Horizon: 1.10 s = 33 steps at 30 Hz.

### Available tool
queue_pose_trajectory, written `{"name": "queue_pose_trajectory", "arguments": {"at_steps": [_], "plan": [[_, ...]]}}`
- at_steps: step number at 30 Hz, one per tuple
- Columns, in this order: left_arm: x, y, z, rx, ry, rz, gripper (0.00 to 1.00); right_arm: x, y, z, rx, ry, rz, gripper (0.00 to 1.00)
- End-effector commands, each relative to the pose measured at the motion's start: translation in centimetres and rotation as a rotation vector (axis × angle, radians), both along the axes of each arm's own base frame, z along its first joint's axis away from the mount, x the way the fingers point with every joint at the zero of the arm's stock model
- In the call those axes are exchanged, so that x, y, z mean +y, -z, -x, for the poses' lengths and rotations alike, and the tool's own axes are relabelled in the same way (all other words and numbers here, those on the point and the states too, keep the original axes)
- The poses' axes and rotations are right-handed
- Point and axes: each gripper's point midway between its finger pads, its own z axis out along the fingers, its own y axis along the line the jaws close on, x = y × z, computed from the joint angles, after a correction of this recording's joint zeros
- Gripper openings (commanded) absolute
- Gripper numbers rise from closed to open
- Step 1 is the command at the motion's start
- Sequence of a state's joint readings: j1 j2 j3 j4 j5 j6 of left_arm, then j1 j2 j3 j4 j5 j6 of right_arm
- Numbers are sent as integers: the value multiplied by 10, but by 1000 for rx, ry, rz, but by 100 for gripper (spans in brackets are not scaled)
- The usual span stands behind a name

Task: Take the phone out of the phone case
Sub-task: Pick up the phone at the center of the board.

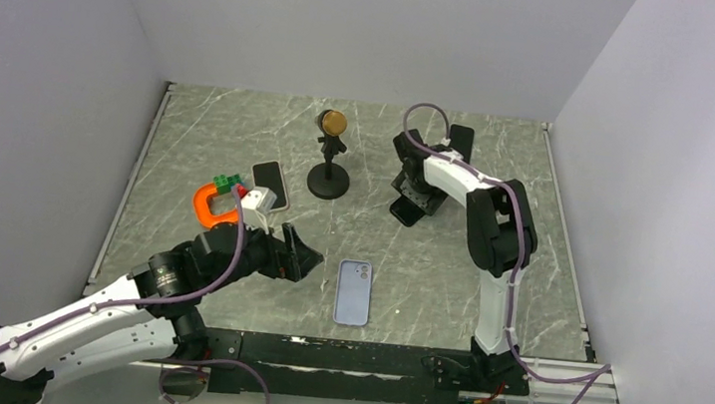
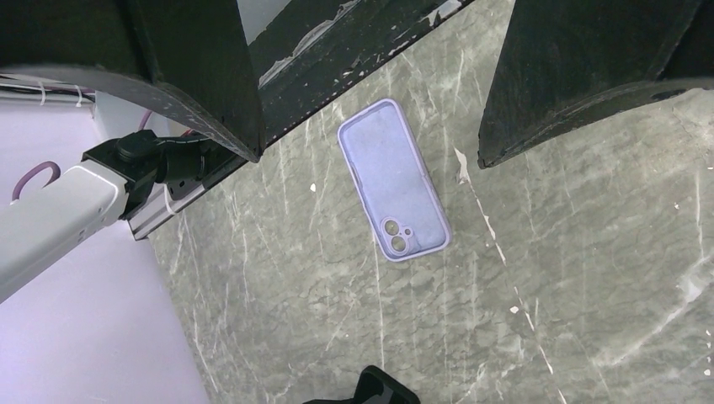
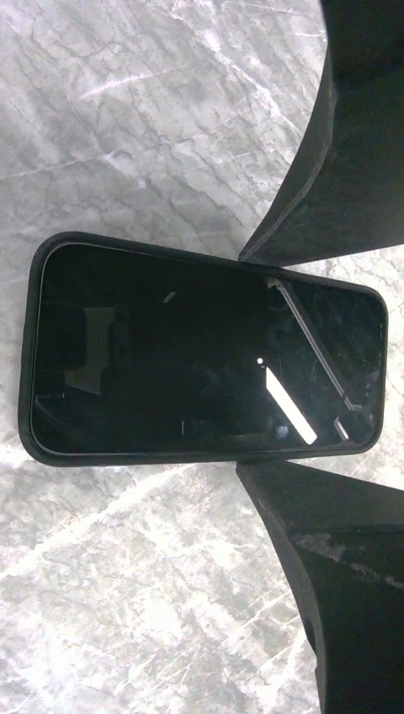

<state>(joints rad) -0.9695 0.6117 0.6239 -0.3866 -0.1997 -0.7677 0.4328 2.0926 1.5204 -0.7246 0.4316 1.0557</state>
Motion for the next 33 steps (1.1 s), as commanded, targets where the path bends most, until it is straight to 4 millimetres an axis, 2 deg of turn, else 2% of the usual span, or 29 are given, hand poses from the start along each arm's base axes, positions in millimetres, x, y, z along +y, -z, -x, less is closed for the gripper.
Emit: {"name": "queue_pose_trajectory", "arguments": {"at_steps": [1, 4, 6, 8, 9, 15, 19, 20, 27, 33], "plan": [[1, -11, -1, -34, 4, 12, 99, 5, 22, 6, 73, -42, -50, 73], [-1, -11, 0, -33, 12, 8, 99, 11, 25, 9, 73, -98, -80, 47], [-2, -12, -1, -35, 14, 2, 99, 14, 20, 9, 57, -126, -98, 22], [-2, -13, -2, -40, 16, -5, 99, 15, 12, 8, 34, -145, -106, 3], [-2, -13, -3, -44, 16, -12, 99, 16, 7, 8, 21, -155, -109, 0], [-5, -17, -8, -66, 18, -34, 99, 33, -35, 16, -113, -250, -250, 0], [-17, -20, -12, -73, 31, -5, 99, 50, -59, 35, -179, -243, -418, 0], [-21, -21, -14, -77, 39, 4, 99, 55, -72, 38, -215, -236, -475, 0], [-44, -20, -31, -94, 56, -32, 95, 99, -121, 74, -323, -131, -948, 0], [-59, -20, -47, -110, 53, -80, 99, 121, -152, 97, -347, -119, -1087, 0]]}}
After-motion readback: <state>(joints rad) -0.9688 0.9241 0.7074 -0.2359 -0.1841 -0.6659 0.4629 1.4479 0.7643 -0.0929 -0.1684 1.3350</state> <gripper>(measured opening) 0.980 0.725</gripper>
